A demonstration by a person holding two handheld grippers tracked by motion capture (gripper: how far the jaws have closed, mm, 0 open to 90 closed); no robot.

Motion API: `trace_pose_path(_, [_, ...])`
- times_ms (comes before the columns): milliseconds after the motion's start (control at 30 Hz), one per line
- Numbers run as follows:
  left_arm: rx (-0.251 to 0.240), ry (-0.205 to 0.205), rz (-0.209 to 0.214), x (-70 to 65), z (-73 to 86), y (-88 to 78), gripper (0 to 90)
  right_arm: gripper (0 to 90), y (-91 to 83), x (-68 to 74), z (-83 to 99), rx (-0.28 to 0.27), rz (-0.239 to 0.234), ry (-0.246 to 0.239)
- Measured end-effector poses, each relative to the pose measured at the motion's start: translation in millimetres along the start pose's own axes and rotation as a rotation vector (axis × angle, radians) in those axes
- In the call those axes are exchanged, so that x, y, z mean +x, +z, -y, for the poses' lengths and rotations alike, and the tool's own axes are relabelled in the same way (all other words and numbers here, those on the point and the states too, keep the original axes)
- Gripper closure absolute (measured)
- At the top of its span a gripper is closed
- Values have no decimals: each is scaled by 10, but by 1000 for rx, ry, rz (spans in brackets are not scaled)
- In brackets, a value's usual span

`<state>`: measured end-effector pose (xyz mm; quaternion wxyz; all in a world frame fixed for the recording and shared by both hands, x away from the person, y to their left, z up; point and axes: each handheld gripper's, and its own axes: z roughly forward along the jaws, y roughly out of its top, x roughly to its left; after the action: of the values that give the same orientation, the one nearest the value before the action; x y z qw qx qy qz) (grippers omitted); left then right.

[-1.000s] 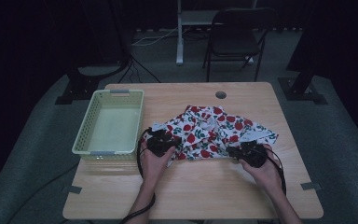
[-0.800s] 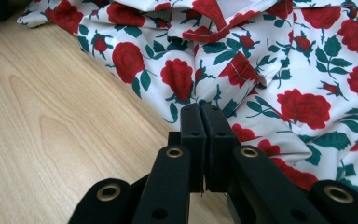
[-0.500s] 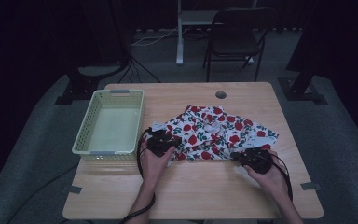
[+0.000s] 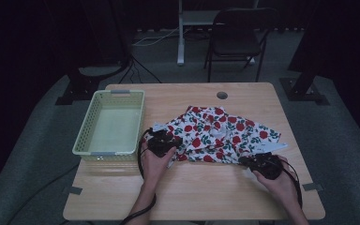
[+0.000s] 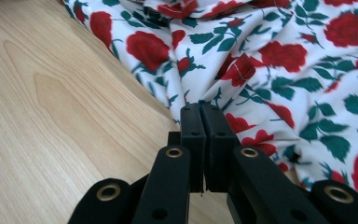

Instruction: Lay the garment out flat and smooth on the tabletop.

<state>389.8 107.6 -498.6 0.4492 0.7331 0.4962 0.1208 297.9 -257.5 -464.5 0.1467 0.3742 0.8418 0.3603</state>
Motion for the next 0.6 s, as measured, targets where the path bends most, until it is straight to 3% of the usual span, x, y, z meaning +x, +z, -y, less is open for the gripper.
trace_pose_path(600, [-1, -12, 14, 31, -18, 13, 444, 885, -247, -181, 216, -16, 40, 65])
